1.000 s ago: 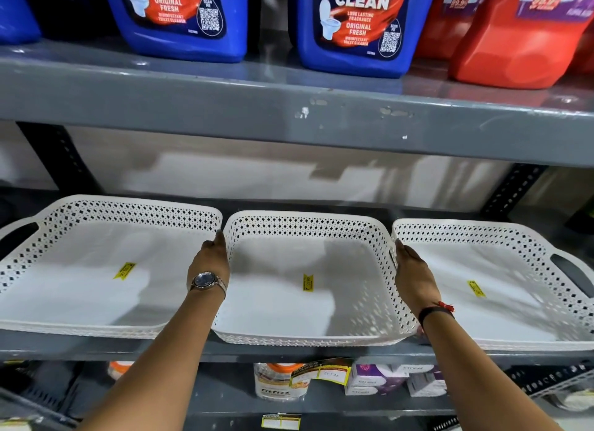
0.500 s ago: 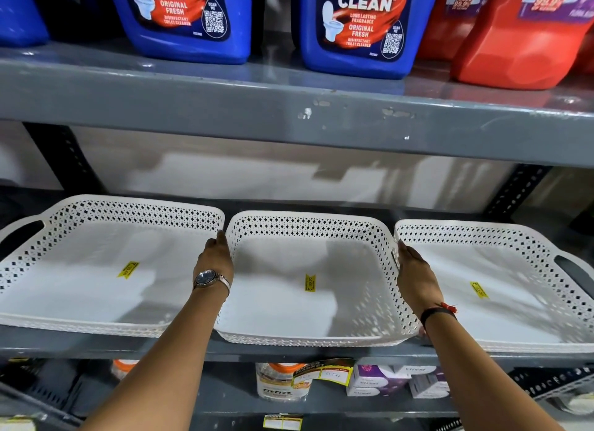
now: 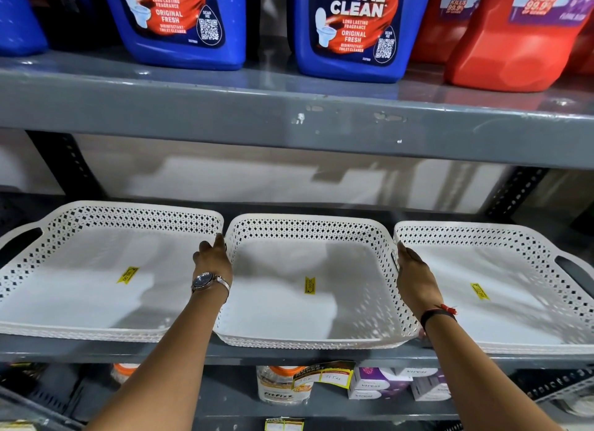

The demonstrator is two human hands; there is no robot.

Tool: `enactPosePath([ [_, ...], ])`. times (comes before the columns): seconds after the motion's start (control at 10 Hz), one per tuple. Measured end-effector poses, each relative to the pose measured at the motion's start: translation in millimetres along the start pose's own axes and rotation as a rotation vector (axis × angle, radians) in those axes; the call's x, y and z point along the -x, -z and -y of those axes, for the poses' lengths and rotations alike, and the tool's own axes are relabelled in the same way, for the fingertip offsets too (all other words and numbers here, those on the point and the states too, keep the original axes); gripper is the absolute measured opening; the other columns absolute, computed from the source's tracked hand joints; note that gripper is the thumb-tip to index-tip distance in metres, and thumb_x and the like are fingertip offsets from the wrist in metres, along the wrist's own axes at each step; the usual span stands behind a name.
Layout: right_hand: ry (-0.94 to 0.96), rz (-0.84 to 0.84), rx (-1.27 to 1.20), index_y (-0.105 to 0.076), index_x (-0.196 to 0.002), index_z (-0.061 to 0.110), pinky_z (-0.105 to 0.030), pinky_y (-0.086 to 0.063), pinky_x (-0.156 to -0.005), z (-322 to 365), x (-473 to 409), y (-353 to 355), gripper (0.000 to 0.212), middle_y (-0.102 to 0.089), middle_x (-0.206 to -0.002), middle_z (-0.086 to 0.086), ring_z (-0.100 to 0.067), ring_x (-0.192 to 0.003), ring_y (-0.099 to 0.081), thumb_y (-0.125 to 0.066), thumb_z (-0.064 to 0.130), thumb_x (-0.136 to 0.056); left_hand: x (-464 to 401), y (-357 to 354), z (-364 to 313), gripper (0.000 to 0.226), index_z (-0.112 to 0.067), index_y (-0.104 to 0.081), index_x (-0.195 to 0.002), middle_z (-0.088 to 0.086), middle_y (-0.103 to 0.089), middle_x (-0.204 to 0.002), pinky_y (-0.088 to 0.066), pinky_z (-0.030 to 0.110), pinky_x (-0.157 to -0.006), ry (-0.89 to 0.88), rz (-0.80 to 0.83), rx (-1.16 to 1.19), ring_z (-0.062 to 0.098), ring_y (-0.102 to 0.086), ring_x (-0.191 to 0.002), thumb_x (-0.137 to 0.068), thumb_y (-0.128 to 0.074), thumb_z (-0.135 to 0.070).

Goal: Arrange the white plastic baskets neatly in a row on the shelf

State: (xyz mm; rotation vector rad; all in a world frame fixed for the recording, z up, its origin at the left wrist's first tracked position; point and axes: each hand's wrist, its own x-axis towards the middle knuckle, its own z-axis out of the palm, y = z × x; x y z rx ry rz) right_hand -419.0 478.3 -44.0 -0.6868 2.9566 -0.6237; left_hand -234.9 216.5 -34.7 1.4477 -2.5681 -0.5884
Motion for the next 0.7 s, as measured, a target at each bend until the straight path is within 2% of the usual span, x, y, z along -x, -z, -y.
enactPosePath([
  [0.2, 0.007, 0.010, 0.001, -0.023, -0.145, 0.006, -0.038, -0.040, -0.106, -1.7, -2.8, -2.5, 0.061, -0.042, -0.142, -0.018, -0.032, -0.128, -0.044, -0.030, -0.011, -0.087, -1.8, -1.6, 1.8, 0.058, -0.010, -0.023, -0.149, 0.026, -0.041, -0.133, -0.045, 0.047, -0.099, -0.021, 0.021, -0.007, 0.040, -0.043, -0.124, -0.094, -0.032, 0.006],
  [0.4, 0.002, 0.065, 0.044, -0.018, -0.145, 0.005, -0.037, -0.038, -0.107, -1.1, -3.9, -0.1, 0.058, -0.037, -0.145, -0.018, -0.031, -0.131, -0.040, -0.032, -0.006, -0.089, 1.7, -1.1, 2.3, 0.061, -0.008, -0.013, -0.150, 0.020, -0.036, -0.139, -0.043, 0.040, -0.101, -0.064, 0.037, -0.151, 0.035, -0.039, -0.126, -0.094, -0.035, 0.000],
  [0.5, -0.010, 0.081, 0.147, -0.015, -0.145, 0.005, -0.040, -0.038, -0.104, 0.1, -2.5, 3.4, 0.051, -0.033, -0.148, -0.015, -0.031, -0.132, -0.036, -0.029, 0.011, -0.096, 13.1, 0.4, 2.2, 0.057, -0.006, -0.013, -0.150, 0.016, -0.036, -0.142, -0.037, 0.038, -0.104, -0.107, 0.009, -0.340, 0.031, -0.036, -0.129, -0.098, -0.032, -0.022],
  [0.6, 0.027, 0.007, 0.237, -0.013, -0.146, 0.005, -0.038, -0.028, -0.113, 3.3, 0.5, 6.9, 0.052, -0.025, -0.153, -0.012, -0.026, -0.139, -0.026, -0.026, 0.020, -0.098, 19.1, 5.4, 1.7, 0.060, -0.005, -0.010, -0.150, 0.017, -0.033, -0.147, -0.031, 0.038, -0.108, -0.164, -0.017, -0.412, 0.032, -0.033, -0.133, -0.099, -0.029, -0.031],
  [0.7, 0.088, -0.097, 0.245, -0.012, -0.146, 0.005, -0.038, -0.013, -0.119, 10.6, 8.8, 10.8, 0.053, -0.018, -0.156, -0.010, -0.022, -0.144, -0.017, -0.024, 0.022, -0.098, 26.3, 6.8, -1.5, 0.065, 0.000, -0.027, -0.145, 0.023, -0.034, -0.150, -0.027, 0.046, -0.113, -0.383, -0.280, -0.394, 0.036, -0.037, -0.136, -0.092, -0.050, -0.029],
])
